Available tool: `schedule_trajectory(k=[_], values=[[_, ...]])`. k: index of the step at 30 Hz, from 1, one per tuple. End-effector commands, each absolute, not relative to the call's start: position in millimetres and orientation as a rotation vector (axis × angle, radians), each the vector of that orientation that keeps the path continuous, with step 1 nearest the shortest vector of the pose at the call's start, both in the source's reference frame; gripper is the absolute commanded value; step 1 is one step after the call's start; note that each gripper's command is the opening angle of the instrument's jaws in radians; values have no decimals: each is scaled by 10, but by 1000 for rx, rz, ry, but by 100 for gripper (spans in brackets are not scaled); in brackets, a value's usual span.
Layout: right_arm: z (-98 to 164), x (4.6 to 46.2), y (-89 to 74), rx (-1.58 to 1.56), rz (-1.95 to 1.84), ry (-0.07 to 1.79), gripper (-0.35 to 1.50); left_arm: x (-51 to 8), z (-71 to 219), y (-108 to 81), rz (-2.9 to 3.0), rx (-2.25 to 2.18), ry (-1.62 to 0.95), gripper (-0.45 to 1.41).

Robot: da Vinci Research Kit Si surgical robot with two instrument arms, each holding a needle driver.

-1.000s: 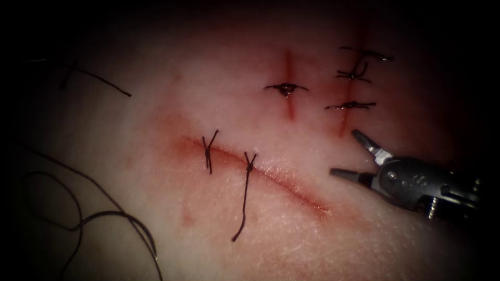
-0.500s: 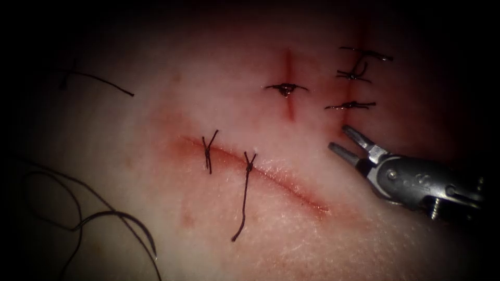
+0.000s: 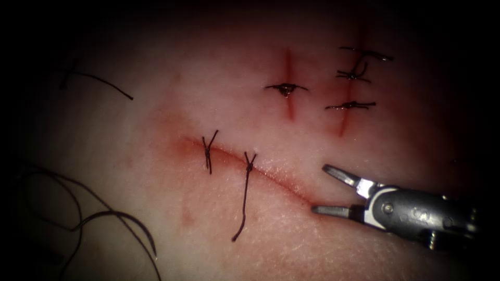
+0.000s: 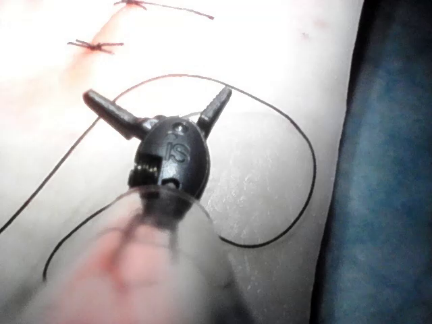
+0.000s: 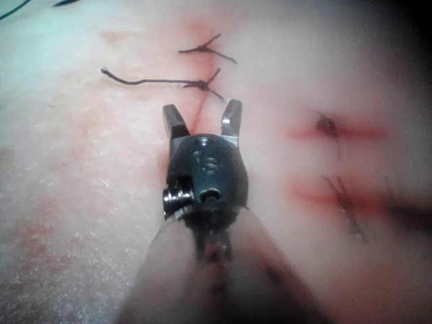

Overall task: Wound Closure
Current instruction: Grab the short suture tail with the left end-effector.

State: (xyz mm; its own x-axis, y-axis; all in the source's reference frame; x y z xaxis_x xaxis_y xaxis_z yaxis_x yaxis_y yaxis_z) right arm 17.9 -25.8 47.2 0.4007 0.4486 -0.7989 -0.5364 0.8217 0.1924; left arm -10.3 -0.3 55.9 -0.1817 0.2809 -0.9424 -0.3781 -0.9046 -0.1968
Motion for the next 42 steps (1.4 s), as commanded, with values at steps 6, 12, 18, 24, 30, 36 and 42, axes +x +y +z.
schedule_trajectory(k=[6,12,18,24,30,36,42], values=[[465,203,-254,-139,660,942,140,-215,586,-8,2110,-1687,95,111],[465,203,-255,-147,669,930,136,-254,666,-8,2214,-1387,138,106],[465,204,-255,-149,672,920,131,-263,718,-25,2238,-1145,-19,94],[465,210,-255,-154,663,912,126,-271,739,-26,2168,-1071,-88,93],[466,213,-256,-175,634,895,123,-277,728,-30,2090,-1103,-187,93],[471,217,-258,-191,615,869,116,-279,703,-33,2063,-1160,-283,91],[478,224,-263,-187,608,849,113,-289,683,-18,2043,-1127,-284,86]])
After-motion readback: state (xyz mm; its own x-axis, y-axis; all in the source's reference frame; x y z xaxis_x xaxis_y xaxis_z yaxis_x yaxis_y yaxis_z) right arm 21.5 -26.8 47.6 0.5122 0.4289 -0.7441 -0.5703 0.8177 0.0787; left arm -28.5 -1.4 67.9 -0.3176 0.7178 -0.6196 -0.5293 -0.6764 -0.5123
